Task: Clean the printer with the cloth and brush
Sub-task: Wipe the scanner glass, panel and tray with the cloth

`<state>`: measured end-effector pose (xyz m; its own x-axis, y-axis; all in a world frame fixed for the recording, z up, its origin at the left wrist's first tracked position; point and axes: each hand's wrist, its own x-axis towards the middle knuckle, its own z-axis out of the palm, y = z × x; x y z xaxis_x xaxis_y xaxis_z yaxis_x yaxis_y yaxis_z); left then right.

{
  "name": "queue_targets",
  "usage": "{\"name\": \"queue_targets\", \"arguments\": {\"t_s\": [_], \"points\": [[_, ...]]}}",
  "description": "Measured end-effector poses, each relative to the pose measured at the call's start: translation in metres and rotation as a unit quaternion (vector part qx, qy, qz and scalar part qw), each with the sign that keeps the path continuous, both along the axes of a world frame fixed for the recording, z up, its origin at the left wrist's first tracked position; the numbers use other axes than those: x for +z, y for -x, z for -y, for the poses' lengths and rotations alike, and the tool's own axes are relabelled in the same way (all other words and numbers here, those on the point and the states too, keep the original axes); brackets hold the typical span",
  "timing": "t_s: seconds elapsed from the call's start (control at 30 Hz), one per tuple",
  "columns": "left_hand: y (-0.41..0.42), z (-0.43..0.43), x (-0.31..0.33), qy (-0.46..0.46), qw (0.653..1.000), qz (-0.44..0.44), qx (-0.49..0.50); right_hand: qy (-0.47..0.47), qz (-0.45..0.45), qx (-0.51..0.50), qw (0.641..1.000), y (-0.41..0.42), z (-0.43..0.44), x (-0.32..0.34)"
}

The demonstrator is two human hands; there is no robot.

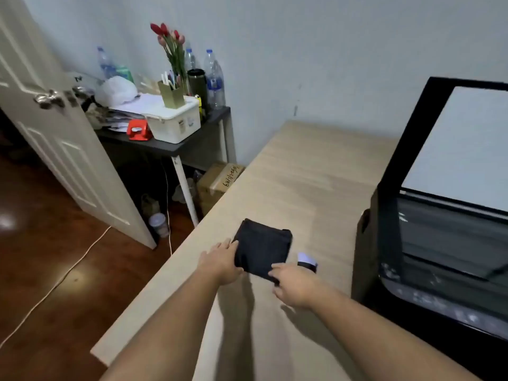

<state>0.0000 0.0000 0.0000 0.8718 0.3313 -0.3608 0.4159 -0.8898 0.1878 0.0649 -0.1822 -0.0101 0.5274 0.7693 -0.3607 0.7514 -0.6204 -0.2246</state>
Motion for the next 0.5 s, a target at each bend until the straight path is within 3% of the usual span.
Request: {"name": "queue_targets", "arguments": {"t_s": [0.17, 0.37, 0.5], "points": [[-0.016, -0.010, -0.044, 0.006, 1.000, -0.017, -0.011, 0.009, 0.004, -0.040, 0.999, -0.009, -0.006, -0.036], [-0.010, -0.009, -0.063, -0.014, 0.993, 0.113, -0.004, 0.019, 0.047, -0.036, 0.998, -0.026, -0.026, -0.040], [-0.008, -0.001, -0.053, -0.067, 0.993, 0.080, -0.054, 0.050, 0.040, -0.040, 0.997, -0.021, -0.033, -0.027]]}}
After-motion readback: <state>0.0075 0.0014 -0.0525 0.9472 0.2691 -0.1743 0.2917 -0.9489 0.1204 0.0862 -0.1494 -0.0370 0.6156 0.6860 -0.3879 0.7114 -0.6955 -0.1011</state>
